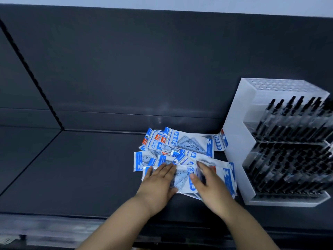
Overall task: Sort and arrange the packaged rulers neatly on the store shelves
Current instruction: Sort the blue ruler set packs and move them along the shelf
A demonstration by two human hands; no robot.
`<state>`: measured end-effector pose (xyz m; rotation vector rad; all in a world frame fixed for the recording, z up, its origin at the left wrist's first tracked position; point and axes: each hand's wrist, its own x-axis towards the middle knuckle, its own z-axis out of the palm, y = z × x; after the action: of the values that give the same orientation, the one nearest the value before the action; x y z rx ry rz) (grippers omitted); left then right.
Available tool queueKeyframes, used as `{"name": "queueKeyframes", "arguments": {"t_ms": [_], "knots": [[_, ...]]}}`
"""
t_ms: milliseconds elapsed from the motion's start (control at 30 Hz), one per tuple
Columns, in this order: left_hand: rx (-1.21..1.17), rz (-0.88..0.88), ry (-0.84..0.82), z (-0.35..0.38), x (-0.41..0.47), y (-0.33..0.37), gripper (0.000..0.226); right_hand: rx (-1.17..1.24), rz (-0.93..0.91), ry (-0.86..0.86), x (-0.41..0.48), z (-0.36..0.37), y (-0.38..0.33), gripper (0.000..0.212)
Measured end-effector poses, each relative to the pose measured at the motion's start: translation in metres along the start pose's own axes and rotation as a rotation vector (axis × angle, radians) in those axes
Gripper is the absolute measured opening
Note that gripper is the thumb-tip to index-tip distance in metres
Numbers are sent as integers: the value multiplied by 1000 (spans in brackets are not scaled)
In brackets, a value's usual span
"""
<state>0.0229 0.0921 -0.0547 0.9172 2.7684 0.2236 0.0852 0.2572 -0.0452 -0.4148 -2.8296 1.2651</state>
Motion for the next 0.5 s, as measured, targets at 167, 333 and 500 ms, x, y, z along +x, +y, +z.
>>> {"name": "queueKeyframes", "arguments": {"t_ms": [167, 333, 500], "knots": [[14, -8, 15, -6, -4, -4, 83, -66, -39, 91, 8, -3, 7, 66], [36, 3, 27, -9, -3, -1, 91, -203, -20, -21, 18, -7, 8, 57], [77, 24, -13, -13, 1, -1, 94, 11, -92, -13, 35, -21, 4, 45]]}}
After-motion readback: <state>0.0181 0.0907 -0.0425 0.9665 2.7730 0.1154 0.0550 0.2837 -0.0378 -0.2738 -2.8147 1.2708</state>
